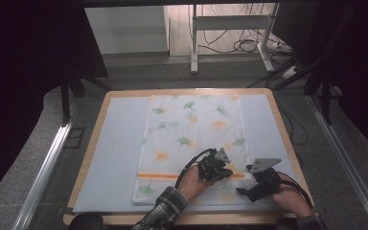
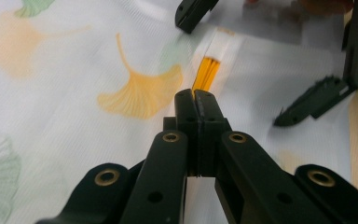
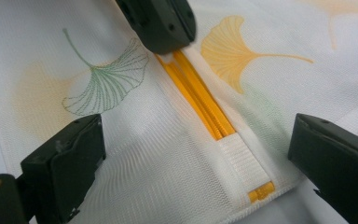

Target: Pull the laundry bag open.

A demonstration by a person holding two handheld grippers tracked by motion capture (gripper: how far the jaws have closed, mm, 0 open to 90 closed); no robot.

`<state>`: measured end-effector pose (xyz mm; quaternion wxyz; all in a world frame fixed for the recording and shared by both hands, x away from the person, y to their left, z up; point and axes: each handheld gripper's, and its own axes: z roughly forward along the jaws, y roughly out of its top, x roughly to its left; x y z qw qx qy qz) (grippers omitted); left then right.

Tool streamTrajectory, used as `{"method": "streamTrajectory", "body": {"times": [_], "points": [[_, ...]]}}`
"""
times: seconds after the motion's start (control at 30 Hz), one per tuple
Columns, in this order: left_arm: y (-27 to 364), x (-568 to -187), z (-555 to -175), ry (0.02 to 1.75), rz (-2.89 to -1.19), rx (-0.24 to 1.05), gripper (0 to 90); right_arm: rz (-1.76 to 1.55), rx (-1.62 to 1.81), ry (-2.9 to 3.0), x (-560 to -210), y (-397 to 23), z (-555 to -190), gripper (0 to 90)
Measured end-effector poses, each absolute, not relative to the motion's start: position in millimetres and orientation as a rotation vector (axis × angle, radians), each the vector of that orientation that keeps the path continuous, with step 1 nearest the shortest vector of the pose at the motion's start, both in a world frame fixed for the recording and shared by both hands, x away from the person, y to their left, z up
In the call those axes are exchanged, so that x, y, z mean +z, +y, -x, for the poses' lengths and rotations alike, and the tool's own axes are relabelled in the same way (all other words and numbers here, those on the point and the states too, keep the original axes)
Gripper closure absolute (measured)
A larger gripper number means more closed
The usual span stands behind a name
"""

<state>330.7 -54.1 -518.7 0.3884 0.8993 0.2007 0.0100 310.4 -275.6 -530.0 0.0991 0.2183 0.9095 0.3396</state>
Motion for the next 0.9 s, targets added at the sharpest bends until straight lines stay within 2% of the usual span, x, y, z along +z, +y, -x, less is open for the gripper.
{"method": "streamTrajectory", "body": {"times": [0.53,0.9], "points": [[-12,-519,-321,0.586,-2.297,0.047,90.0,-0.649,1.006,2.687,-530,-276,-310,3.7],[36,-521,-313,0.678,-2.271,0.068,90.0,-0.654,1.008,2.684,-530,-275,-310,3.7]]}}
